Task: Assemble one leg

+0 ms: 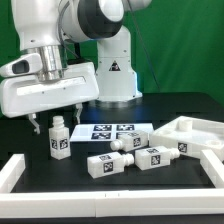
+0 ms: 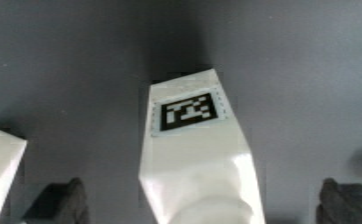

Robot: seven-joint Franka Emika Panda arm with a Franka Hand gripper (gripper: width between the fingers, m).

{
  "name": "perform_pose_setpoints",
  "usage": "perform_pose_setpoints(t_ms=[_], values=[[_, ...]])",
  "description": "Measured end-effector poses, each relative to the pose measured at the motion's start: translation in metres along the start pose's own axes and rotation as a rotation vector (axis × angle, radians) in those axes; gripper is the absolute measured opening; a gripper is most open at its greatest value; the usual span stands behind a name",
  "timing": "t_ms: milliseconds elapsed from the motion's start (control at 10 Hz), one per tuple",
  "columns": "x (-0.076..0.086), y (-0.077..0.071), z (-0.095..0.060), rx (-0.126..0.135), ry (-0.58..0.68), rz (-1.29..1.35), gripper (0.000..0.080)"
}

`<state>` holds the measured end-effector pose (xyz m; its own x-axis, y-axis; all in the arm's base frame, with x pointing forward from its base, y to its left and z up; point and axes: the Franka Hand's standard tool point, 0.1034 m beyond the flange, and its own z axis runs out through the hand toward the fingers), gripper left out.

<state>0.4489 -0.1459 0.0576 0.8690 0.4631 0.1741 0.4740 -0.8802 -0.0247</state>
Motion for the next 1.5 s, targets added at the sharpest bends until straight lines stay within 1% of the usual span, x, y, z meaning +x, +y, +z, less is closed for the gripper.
perform_pose_setpoints(t_ms=[100, 200, 300, 400, 500, 600, 700, 800, 1100, 1200, 1300, 1400, 1500], values=[[0.009, 0.004, -0.012, -0.02, 0.006, 0.004, 0.0649], [0.023, 0.003, -0.029, -0.035, 0.004, 0.0, 0.0649], [0.036, -0.008, -0.035, -0.061, 0.007, 0.01, 0.0649], [0.045, -0.029, -0.035, -0.059, 0.008, 0.018, 0.0649], [0.052, -0.042, -0.038, -0.056, 0.012, 0.055, 0.0649], [0.066, -0.061, -0.04, -0.055, 0.023, 0.065, 0.0649], [0.074, -0.078, -0.034, -0.057, 0.029, 0.045, 0.0649], [0.073, -0.082, -0.023, -0.056, 0.024, 0.037, 0.0649], [0.072, -0.081, -0.021, -0.054, 0.02, 0.042, 0.0649], [0.074, -0.083, -0.022, -0.059, 0.029, 0.101, 0.0649], [0.083, -0.09, -0.025, -0.067, 0.046, 0.179, 0.0649], [0.089, -0.093, -0.025, -0.058, 0.046, 0.232, 0.0649], [0.098, -0.098, -0.025, -0.051, 0.054, 0.38, 0.0649]])
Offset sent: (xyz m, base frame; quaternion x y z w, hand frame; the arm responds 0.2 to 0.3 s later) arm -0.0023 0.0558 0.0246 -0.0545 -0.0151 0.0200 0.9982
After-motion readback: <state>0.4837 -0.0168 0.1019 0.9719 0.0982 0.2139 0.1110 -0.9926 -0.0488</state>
